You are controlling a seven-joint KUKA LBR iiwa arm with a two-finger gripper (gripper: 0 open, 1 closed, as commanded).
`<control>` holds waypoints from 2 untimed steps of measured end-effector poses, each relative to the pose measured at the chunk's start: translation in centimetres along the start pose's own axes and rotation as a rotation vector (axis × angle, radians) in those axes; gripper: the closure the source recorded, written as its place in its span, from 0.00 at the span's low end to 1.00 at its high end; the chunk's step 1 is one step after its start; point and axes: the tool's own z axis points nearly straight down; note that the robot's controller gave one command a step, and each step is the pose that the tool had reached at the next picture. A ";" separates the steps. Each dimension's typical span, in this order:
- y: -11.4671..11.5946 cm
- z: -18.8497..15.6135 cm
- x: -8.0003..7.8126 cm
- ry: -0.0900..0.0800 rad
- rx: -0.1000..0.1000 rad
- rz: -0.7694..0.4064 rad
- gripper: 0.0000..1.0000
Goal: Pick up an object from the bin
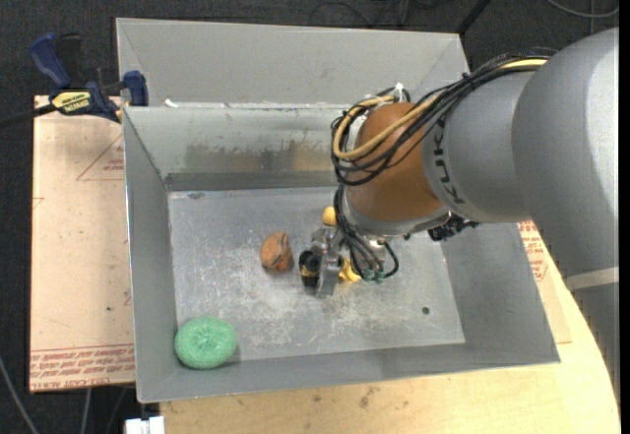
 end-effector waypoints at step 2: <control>0.0 -0.1 0.0 0.000 0.000 0.000 1.00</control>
Offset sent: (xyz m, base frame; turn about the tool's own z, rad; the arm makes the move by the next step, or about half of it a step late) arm -0.0001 0.0000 0.0058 0.0000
